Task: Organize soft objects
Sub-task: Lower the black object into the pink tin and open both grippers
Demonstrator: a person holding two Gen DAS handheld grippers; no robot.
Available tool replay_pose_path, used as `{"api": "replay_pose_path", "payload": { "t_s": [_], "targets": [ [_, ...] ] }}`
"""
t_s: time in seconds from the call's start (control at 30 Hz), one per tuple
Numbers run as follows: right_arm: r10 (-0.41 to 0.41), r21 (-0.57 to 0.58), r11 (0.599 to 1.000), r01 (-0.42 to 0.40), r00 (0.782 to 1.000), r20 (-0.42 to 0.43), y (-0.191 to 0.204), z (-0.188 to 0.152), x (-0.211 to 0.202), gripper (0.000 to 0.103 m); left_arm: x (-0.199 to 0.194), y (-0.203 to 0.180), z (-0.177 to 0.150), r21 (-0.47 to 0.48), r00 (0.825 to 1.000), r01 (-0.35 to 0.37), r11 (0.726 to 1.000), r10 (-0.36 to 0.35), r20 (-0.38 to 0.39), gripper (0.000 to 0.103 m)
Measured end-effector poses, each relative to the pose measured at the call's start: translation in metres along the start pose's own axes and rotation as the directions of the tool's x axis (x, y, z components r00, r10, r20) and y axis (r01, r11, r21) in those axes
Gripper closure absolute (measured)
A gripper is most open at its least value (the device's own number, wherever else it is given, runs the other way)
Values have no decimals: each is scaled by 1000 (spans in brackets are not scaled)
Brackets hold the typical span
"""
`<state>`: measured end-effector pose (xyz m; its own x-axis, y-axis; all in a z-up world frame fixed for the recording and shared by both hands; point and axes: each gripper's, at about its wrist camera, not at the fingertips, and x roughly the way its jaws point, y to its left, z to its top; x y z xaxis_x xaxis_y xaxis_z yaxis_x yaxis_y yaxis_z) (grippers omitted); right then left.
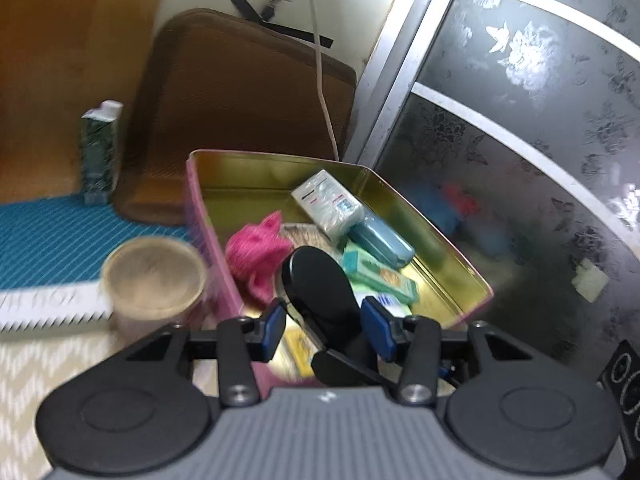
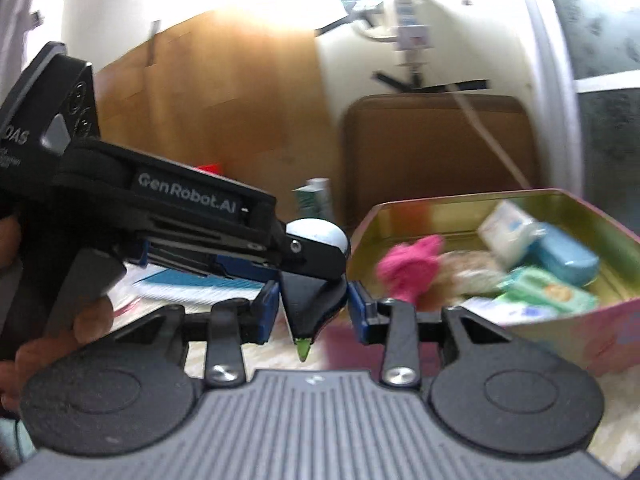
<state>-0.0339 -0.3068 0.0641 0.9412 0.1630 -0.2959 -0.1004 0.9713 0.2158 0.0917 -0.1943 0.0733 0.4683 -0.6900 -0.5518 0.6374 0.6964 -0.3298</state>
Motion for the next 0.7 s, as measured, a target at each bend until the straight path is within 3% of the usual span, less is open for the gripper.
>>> {"api": "replay_pose_path", "payload": {
  "t_s": [0.13, 0.27, 0.33, 0.57, 0.7],
  "targets": [
    [-77, 10, 997, 77, 997, -21, -23, 5, 21, 63, 33, -5, 11, 24, 998, -55, 998, 56, -25, 54],
    [-119, 8, 993, 120, 991, -61, -41, 3, 39, 62, 54, -3, 11, 36, 988, -152, 988, 153, -28, 38],
    [-156, 2, 988, 156, 986, -58, -42, 0, 43, 59, 54, 1, 10, 21, 989, -147, 989, 147, -24, 37],
    [-175, 98, 980, 174, 985, 7, -43, -8, 11, 57, 12, -8, -1, 29, 987, -144, 989, 142, 75, 26],
    [-212, 137, 970, 201, 975, 68, -33, -14, -15, 48, -17, -19, -15, 61, 977, -188, 980, 180, 118, 17]
  ]
}}
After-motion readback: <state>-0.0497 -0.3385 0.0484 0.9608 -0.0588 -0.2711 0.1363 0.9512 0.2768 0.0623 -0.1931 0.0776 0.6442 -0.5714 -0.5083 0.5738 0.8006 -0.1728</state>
